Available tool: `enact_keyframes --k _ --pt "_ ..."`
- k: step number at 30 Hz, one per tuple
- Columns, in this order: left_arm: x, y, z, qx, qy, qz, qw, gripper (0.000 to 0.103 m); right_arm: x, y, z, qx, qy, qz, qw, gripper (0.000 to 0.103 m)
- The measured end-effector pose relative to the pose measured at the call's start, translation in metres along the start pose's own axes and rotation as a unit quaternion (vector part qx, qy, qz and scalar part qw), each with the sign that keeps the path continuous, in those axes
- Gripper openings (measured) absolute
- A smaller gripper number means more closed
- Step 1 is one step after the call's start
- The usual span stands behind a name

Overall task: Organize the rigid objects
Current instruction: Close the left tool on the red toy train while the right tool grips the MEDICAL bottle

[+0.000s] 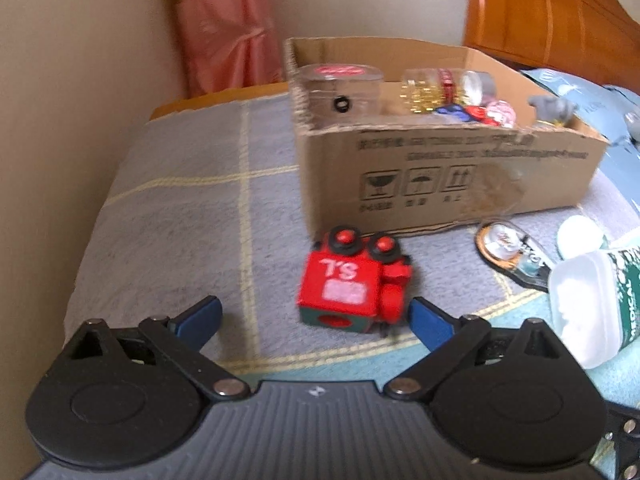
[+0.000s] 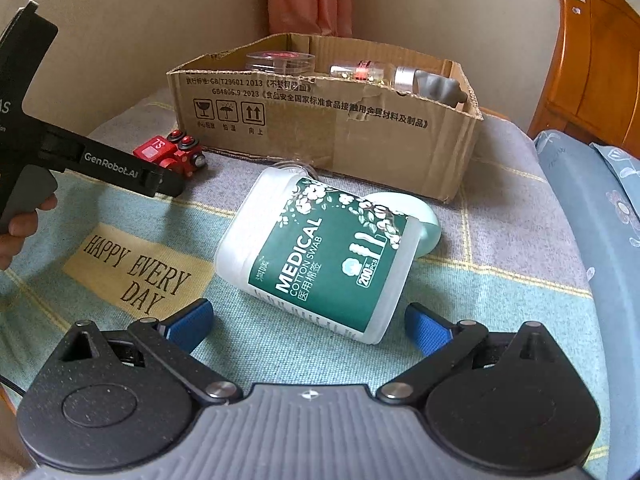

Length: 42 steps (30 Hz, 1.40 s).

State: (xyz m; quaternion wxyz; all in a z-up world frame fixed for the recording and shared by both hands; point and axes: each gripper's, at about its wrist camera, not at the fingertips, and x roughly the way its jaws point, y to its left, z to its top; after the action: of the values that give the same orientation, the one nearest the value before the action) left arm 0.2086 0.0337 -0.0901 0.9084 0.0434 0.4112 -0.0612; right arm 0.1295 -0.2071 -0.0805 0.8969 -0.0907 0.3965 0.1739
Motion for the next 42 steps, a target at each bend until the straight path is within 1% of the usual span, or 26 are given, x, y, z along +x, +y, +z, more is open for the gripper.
enact_keyframes --k 5,8,12,14,15,16,17,18,20,22,28,35,42 --pt "0.0 -0.01 0.003 0.029 -0.01 -0.014 0.9994 0.09 -0.01 0.003 0.013 0.005 -0.025 0.008 1.0 0.103" --pt "0.0 -0.012 0.006 0.033 -0.01 -0.026 0.9991 0.087 -0.006 0.008 0.023 0.002 -0.021 0.019 1.0 0.103" --pt "0.001 -0.012 0.008 0.038 -0.01 -0.034 0.9987 0.082 0.005 0.014 0.032 -0.008 -0.017 0.018 1.0 0.103" --pt "0.001 -0.01 0.009 0.038 -0.009 -0.038 0.9985 0.076 0.009 0.017 0.034 -0.01 -0.014 0.019 1.0 0.101" --pt "0.001 -0.01 0.01 0.038 -0.009 -0.039 0.9985 0.074 0.011 0.018 0.035 -0.01 -0.011 0.015 1.0 0.098" --pt "0.0 -0.01 0.01 0.038 -0.009 -0.042 0.9984 0.071 0.01 0.018 0.036 -0.011 -0.009 0.012 1.0 0.092" --pt "0.0 -0.009 0.01 0.038 -0.008 -0.045 0.9982 0.068 0.011 0.018 0.037 -0.012 -0.005 0.01 1.0 0.089" --pt "0.0 -0.008 0.01 0.038 -0.007 -0.049 0.9981 0.065 0.011 0.018 0.036 -0.012 -0.002 0.011 1.0 0.089" --pt "-0.001 -0.007 0.01 0.04 -0.006 -0.058 0.9975 0.055 0.011 0.016 0.036 -0.011 0.0 0.013 1.0 0.089" --pt "-0.002 -0.007 0.011 0.045 -0.005 -0.06 0.9972 0.05 0.009 0.016 0.035 -0.019 0.002 0.013 1.0 0.089" --pt "-0.005 -0.007 0.01 0.061 0.007 -0.063 0.9961 0.05 0.001 0.013 0.036 -0.041 0.001 0.016 0.999 0.089" --pt "-0.021 -0.006 0.012 0.068 0.014 -0.072 0.995 0.05 -0.011 -0.001 0.037 -0.041 0.0 0.029 0.999 0.089" --pt "-0.047 -0.012 0.022 0.087 0.004 -0.079 0.993 0.05 -0.026 -0.016 0.038 -0.048 -0.006 0.037 0.998 0.089"
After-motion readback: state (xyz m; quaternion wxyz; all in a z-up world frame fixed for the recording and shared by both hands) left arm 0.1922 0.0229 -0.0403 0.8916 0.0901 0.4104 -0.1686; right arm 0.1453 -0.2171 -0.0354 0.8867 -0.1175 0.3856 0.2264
